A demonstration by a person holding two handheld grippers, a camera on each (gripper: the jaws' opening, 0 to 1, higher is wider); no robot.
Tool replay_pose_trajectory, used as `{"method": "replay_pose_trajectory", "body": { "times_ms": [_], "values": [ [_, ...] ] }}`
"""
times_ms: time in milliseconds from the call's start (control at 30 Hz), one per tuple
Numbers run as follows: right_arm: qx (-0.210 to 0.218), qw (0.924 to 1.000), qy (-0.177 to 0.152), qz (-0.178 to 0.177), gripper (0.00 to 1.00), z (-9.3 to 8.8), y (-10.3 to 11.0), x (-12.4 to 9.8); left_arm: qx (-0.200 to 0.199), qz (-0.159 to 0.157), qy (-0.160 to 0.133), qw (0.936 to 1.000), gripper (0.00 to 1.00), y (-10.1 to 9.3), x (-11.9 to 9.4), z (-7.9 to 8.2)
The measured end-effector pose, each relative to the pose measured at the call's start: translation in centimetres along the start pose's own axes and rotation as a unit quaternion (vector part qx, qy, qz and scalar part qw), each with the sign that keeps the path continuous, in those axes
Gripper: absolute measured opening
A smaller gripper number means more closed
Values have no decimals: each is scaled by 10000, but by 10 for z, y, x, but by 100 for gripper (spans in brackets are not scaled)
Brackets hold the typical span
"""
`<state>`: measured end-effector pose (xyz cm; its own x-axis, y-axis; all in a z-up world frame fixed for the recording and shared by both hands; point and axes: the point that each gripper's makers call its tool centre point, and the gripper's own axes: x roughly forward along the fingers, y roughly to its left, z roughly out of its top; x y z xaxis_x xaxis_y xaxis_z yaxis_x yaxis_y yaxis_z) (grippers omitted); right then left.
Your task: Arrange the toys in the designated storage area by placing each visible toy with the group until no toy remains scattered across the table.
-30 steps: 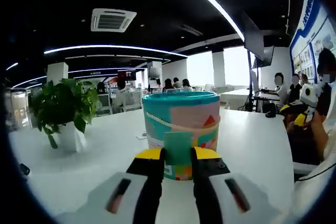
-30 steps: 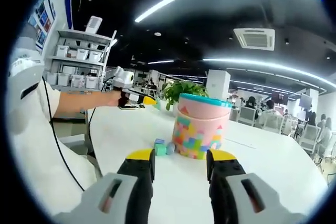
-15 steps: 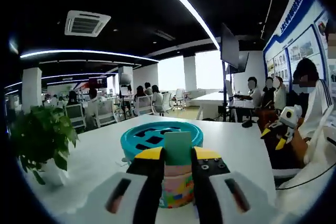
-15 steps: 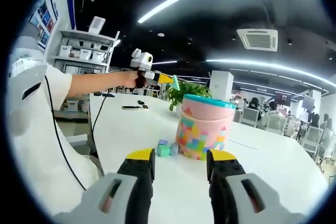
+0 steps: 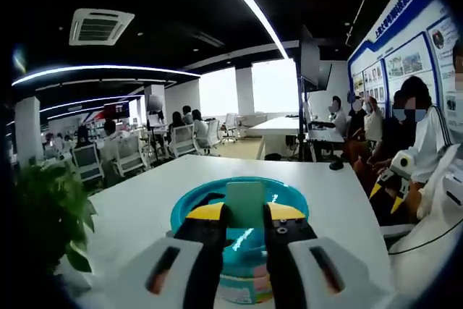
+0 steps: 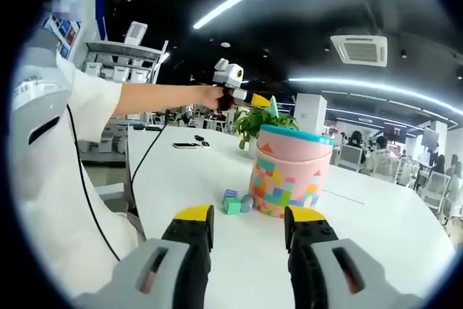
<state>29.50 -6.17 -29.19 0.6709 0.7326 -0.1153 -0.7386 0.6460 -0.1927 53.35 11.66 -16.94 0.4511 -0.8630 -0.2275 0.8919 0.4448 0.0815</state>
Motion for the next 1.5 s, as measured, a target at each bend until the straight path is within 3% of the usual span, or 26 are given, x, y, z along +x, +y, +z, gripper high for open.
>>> {"method": "replay_pose_trajectory", "body": {
  "times_ms": [167,333,500,667,733,833,900,1000,1133,1300,1367,1500],
  "values": [
    [14,10000,-28,53,40,2,0,3,108,-253,126,9995,21,10,21,-1],
    [34,10000,-40,43,39,3,-3,4,230,-668,366,9968,21,3,35,-6],
    [75,10000,1,22,39,-2,-6,4,441,-813,654,9936,21,-3,45,-18],
    [113,9999,-3,32,39,-4,-5,3,407,-785,1085,9902,20,10,49,-30],
    [114,9999,7,43,39,-6,-5,3,552,-884,1208,9872,21,2,51,-36],
    [129,9999,17,50,39,-7,-4,4,372,-954,1039,9893,21,0,55,-31],
    [127,9999,24,62,39,-8,-3,4,247,-729,884,9931,31,8,56,-25],
    [120,9999,16,66,39,-7,-3,3,246,-560,813,9948,27,16,54,-18],
    [122,9999,7,35,38,-7,-5,1,249,-465,707,9961,33,17,47,-9],
    [132,9999,-8,-4,38,-6,-7,-1,299,-322,743,9963,37,11,36,-4],
    [129,9999,-33,-13,39,-5,-7,-3,-25,-150,752,9971,38,13,30,0],
    [122,9999,-56,-49,38,-4,-8,-4,4,-126,529,9985,45,-2,24,6]
  ]
}}
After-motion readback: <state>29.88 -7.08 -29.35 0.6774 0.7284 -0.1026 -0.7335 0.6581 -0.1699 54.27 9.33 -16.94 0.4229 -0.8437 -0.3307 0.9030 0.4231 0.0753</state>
